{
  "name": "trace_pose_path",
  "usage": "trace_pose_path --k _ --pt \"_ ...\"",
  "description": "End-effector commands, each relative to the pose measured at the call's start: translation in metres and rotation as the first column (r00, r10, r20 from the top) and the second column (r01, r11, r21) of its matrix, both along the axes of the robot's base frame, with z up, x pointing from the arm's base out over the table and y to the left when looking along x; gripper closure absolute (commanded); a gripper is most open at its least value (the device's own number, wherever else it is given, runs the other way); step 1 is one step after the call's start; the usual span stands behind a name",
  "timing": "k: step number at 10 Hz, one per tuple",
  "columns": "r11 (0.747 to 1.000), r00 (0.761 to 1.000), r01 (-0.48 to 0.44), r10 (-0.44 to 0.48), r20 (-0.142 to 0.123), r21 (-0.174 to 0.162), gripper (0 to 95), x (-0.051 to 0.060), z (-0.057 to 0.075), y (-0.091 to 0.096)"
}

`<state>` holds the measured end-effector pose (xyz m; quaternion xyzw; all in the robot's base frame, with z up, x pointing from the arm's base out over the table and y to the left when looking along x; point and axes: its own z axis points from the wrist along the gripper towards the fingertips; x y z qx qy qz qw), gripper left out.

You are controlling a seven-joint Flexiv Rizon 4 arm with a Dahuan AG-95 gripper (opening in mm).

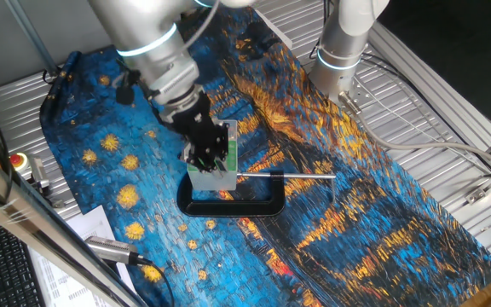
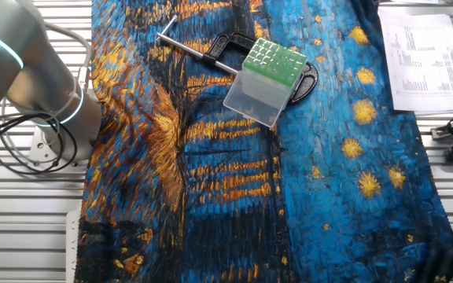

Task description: Insert a large pipette tip into the holder for large pipette tips

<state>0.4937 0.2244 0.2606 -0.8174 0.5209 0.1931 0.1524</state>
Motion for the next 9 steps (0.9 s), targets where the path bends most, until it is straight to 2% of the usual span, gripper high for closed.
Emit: trace_pose_path --k 1,4,5,6,7,9 --pt "0.999 1.0 0.017 -0.017 -0.014 0.03 95.0 -0.004 -0.002 -0.005" --pt "0.997 0.999 0.003 0.0 -0.036 0.078 95.0 -0.003 -0.008 -0.016" --pt "0.994 0.998 -0.002 0.008 -0.056 0.106 95.0 -0.003 -0.01 -0.019" --pt "0.993 0.997 -0.004 0.014 -0.077 0.12 95.0 -0.004 -0.009 -0.02" --pt "0.993 0.997 -0.009 0.019 -0.081 0.118 95.0 -0.005 -0.008 -0.02" --pt "0.994 0.995 -0.012 0.023 -0.095 0.11 95.0 -0.015 0.0 -0.021"
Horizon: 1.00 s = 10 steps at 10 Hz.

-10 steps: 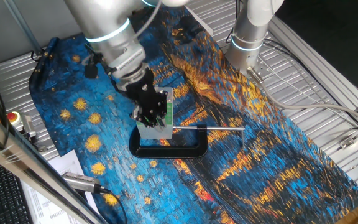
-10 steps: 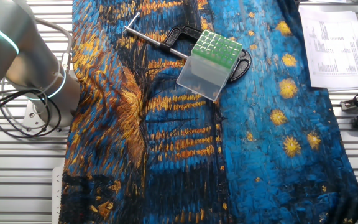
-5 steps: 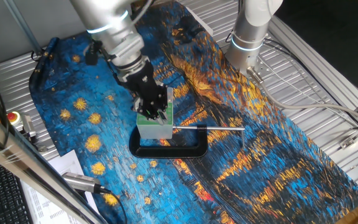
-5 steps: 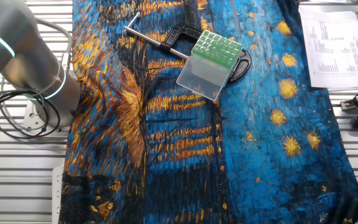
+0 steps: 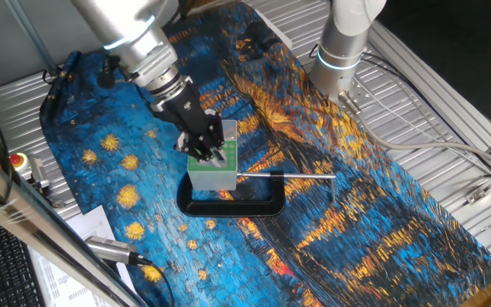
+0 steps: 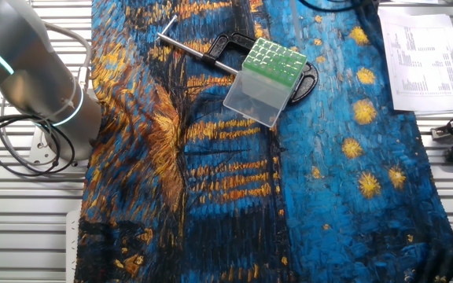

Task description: Insert a large pipette tip into the holder for large pipette tips

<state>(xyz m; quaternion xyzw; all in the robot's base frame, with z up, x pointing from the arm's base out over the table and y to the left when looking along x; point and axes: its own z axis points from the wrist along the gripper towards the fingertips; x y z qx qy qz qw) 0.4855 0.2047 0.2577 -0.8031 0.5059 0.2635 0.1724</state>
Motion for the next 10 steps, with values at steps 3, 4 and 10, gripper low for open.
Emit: trace_pose_path --k 3,4,10 --pt "1.0 1.0 0.011 -0.011 -0.02 0.014 95.0 -0.019 0.004 -0.004" --pt "1.0 0.999 0.021 -0.02 -0.034 0.019 95.0 -0.023 0.003 -0.005" --pt "0.999 0.999 0.02 -0.018 -0.048 0.04 95.0 -0.029 0.003 -0.003"
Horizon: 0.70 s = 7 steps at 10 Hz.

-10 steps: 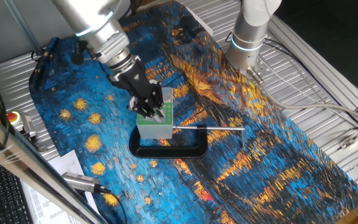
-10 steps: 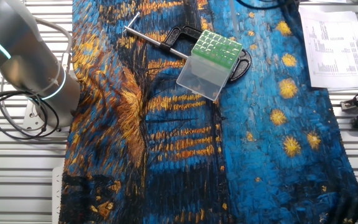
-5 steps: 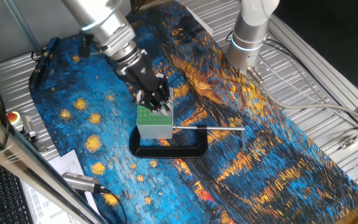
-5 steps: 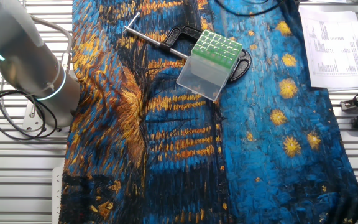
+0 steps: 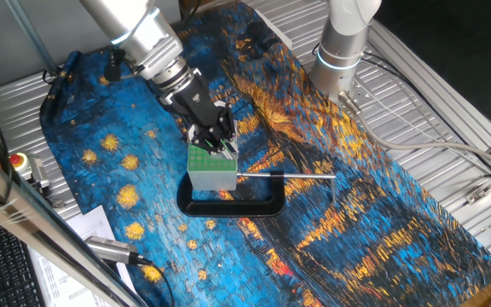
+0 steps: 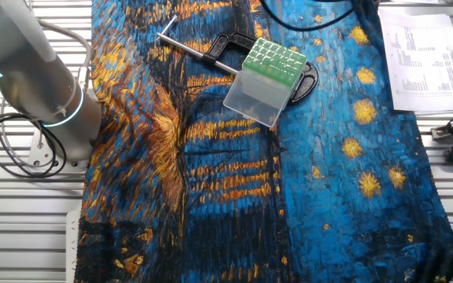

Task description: Insert a large pipette tip into the holder for large pipette tips

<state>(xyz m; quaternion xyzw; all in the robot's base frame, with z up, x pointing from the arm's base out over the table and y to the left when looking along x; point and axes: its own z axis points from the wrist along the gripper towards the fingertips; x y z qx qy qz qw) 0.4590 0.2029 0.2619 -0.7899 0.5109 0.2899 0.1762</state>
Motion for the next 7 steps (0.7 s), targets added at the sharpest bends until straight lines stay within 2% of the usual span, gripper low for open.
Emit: trace_pose_path --k 1,3,4,7 --pt "1.0 1.0 0.006 -0.006 -0.005 0.021 95.0 -0.004 -0.0034 -0.0012" --pt "1.0 1.0 0.01 -0.01 -0.01 0.029 95.0 -0.0058 -0.0044 -0.0008" --pt "0.999 1.0 0.017 -0.016 -0.027 0.039 95.0 -0.0073 -0.002 0.001" --pt "0.999 0.999 0.019 -0.018 -0.027 0.042 95.0 -0.0093 0.0013 0.0029"
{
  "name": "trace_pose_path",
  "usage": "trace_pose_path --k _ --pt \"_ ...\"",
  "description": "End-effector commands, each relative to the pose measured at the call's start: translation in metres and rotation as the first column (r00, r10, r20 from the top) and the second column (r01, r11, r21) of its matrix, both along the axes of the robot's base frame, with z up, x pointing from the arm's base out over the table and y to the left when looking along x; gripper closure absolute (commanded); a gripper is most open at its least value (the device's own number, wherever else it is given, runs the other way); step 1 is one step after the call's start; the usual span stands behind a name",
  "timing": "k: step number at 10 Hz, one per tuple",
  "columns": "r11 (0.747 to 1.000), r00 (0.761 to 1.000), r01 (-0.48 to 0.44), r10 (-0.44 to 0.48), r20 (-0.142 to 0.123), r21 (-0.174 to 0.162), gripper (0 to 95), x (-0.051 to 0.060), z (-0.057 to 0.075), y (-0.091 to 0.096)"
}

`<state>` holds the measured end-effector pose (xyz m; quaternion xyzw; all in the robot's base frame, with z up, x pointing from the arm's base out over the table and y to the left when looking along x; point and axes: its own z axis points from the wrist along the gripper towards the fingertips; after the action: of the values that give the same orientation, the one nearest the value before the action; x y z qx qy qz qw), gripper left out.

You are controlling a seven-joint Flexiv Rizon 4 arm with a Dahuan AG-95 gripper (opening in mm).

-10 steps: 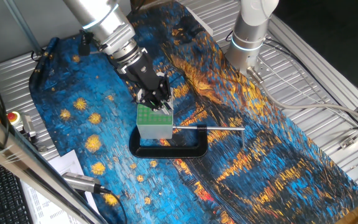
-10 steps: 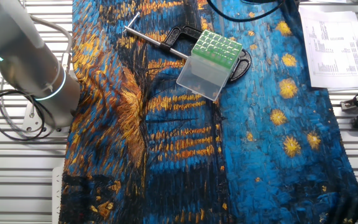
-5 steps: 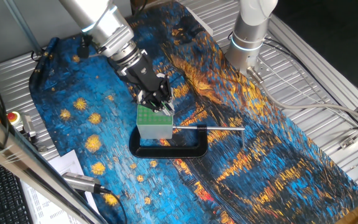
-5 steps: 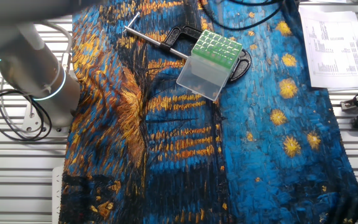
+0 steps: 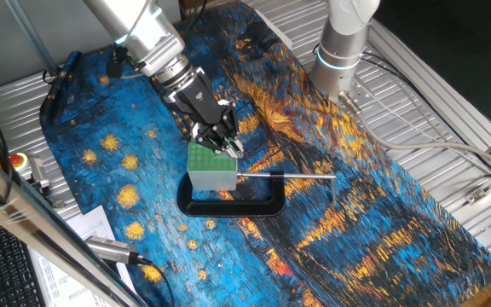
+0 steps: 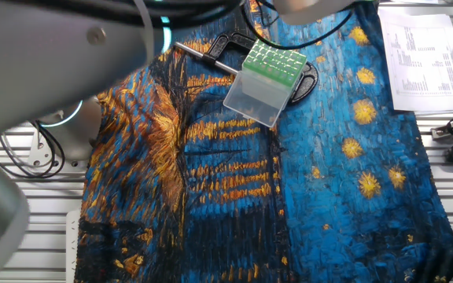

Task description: Insert a large pipette tip into the holder for large pipette tips

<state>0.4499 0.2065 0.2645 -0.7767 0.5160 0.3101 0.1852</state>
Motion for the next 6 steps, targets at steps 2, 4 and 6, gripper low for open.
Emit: trace_pose_path --k 2,4,6 --pt "0.999 1.0 -0.002 0.003 -0.005 0.032 95.0 -0.0002 -0.0012 -0.0007" --pt "0.999 1.0 -0.016 0.017 -0.014 0.036 95.0 -0.001 -0.0009 -0.0015" --pt "0.997 1.0 -0.02 0.021 -0.015 0.073 95.0 -0.0016 -0.0004 -0.002"
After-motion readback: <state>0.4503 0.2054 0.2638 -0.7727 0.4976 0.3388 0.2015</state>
